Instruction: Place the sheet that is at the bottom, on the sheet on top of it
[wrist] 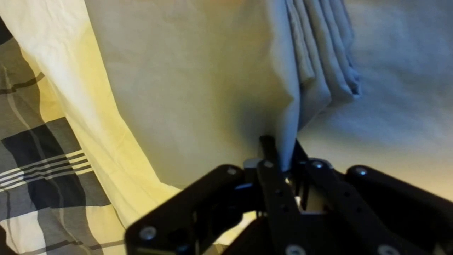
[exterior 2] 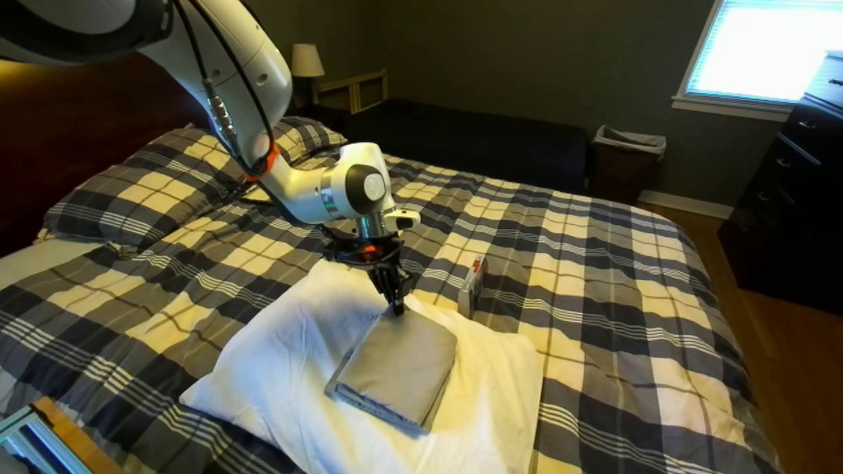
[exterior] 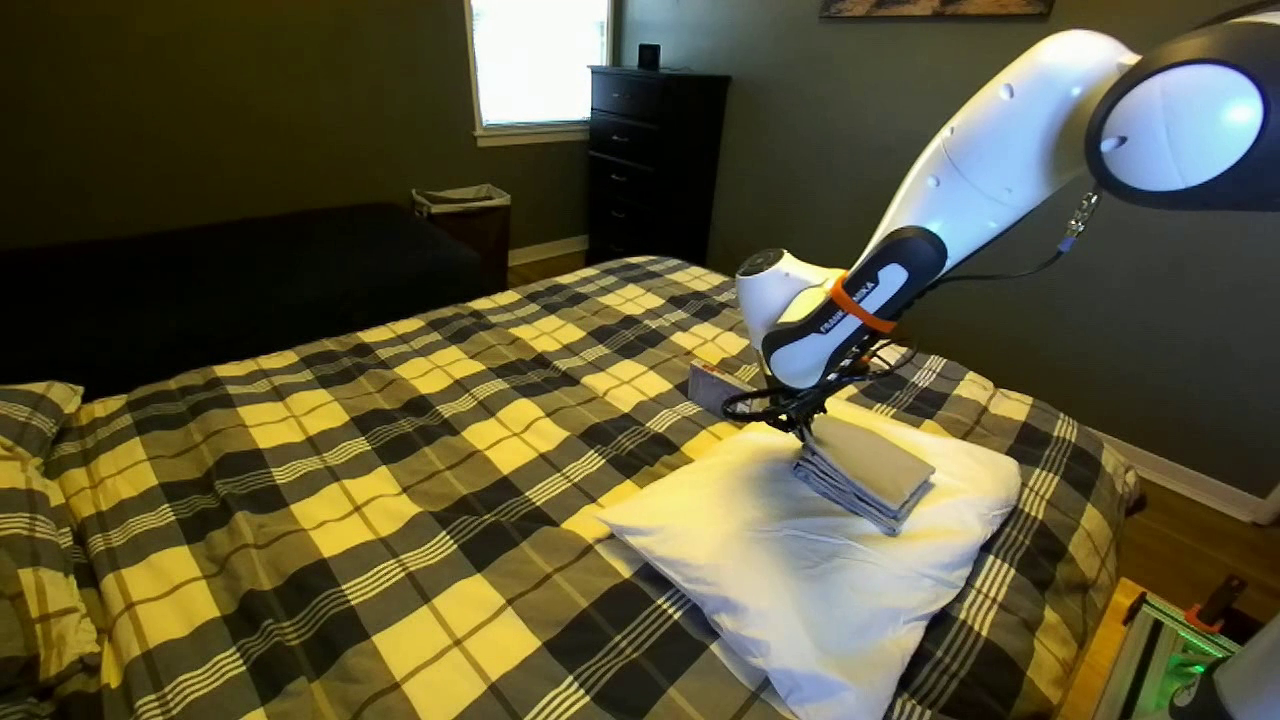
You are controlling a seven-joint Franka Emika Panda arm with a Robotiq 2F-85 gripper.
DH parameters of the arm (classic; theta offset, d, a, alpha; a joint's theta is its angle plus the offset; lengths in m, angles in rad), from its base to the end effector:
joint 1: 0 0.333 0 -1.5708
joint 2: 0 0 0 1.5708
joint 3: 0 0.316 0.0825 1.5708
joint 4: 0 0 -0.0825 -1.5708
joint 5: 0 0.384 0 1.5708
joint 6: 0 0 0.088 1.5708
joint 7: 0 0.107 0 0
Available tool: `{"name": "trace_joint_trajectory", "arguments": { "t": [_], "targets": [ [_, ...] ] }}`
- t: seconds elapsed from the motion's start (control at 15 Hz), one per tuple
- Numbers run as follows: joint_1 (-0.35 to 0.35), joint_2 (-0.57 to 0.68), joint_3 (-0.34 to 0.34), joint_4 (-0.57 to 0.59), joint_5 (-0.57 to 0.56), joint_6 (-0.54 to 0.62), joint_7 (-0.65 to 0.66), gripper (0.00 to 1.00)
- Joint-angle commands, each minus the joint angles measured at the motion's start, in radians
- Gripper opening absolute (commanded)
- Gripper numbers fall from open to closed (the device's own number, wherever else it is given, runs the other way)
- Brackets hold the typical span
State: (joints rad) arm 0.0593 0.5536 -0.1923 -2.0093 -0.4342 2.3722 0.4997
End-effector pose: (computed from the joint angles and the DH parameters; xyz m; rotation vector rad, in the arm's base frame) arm 0.5783 -0.0825 0.1671 2.7103 -0.3676 -0.1658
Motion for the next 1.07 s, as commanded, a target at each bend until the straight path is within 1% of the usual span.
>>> {"name": "trace_joint_trajectory", "arguments": {
  "t": [0.0,0.27,0.6,0.8,1.0],
  "targets": [
    [0.012,0.001,-0.02,0.006,0.02,0.008,0.005,0.0],
    [0.0,-0.047,-0.021,-0.015,0.034,0.01,-0.015,0.01],
    [-0.014,-0.111,-0.003,-0.037,0.065,0.012,-0.075,0.01],
    [-0.022,-0.153,0.021,-0.054,0.098,0.005,-0.142,0.01],
    [-0.033,-0.179,0.06,-0.065,0.157,-0.01,-0.236,0.01]
  ]
}}
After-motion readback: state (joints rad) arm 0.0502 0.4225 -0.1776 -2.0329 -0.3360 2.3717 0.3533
